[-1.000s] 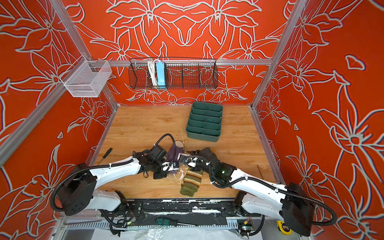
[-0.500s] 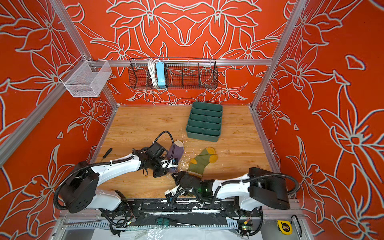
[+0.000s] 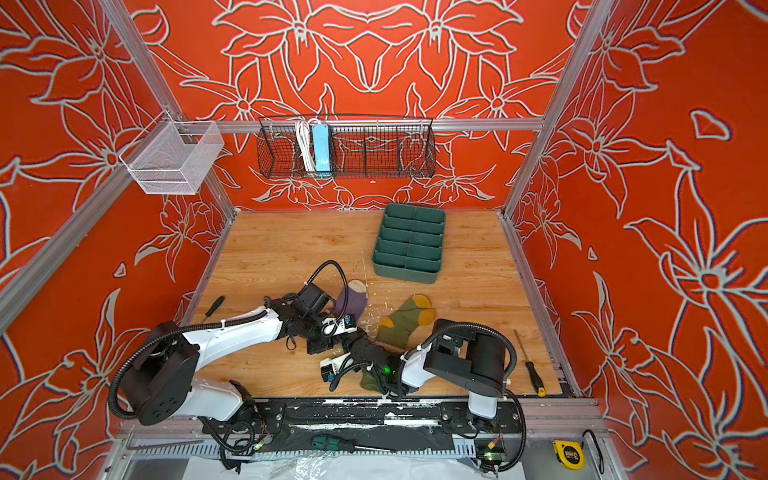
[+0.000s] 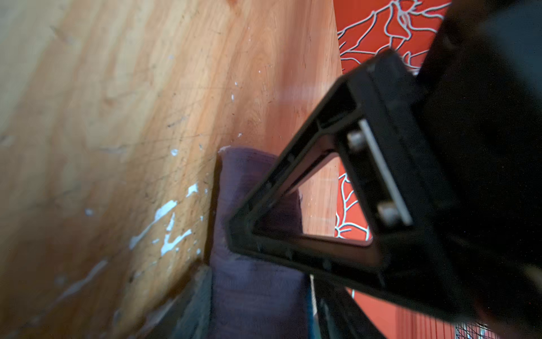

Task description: Roll the socks

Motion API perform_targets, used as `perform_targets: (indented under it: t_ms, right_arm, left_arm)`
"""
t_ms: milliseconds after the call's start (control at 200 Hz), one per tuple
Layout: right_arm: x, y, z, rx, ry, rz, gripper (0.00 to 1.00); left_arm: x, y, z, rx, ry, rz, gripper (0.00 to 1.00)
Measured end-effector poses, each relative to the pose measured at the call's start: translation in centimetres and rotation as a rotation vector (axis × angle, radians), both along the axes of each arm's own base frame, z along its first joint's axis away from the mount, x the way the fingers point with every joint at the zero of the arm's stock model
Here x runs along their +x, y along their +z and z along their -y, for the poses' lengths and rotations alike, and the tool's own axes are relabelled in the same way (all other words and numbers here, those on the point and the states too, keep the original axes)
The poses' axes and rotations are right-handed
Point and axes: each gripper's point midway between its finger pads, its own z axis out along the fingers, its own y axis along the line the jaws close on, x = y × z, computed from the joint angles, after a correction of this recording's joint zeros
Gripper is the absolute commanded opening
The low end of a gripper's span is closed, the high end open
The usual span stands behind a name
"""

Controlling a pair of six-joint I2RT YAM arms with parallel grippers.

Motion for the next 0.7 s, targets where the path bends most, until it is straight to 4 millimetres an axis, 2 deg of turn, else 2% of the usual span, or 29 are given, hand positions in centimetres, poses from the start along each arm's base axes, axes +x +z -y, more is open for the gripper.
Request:
perform_targets:
  t_ms: [90,260,310,405,435,455,480,611,696]
  right_arm:
    - [0.7,-0.2,0.4,-0.005,-0.016,0.002,0.41]
    - [0.8,-1.6,0.8,-0.036,-0.023,-0.019,0.11]
    - [0.7,-1.9,0.9,-0.037,-0.027,-0.030,0.00]
    - [0.6,-2.2,1.0,-0.040,-0.029,-0.049,0.00]
    - [0.5,-2.2,1.0,-0.045,-0.028,-0.055,0.00]
    - [0.5,-2.3,1.0,-0.047,-0.028,-0.058,0.00]
    - [0.4,-2.3,1.1,-0.056,-0.026,-0.064,0.00]
    - [-0.3,-2.4,1.6,-0.109,-0.015,-0.151,0.00]
    - [-0.7,-1.6,1.5,-0.130,-0.008,-0.265,0.00]
  left_arm:
    - [0.0,0.0,0.0,0.001,0.001,-0.001,0.00]
    - [0.0,0.0,-0.1,0.001,0.001,-0.002,0.00]
    - [-0.1,0.1,-0.1,0.000,0.001,0.000,0.00]
    - [0.1,0.7,0.0,-0.012,0.001,0.018,0.00]
    - [0.1,0.9,0.0,-0.016,0.001,0.025,0.11]
    - [0.2,1.1,0.0,-0.021,0.000,0.033,0.22]
    - [0.2,1.3,0.1,-0.025,0.002,0.039,0.29]
    - [0.7,3.0,-0.1,-0.057,0.028,0.113,0.54]
    - [0.9,4.8,-0.4,-0.094,0.037,0.205,0.61]
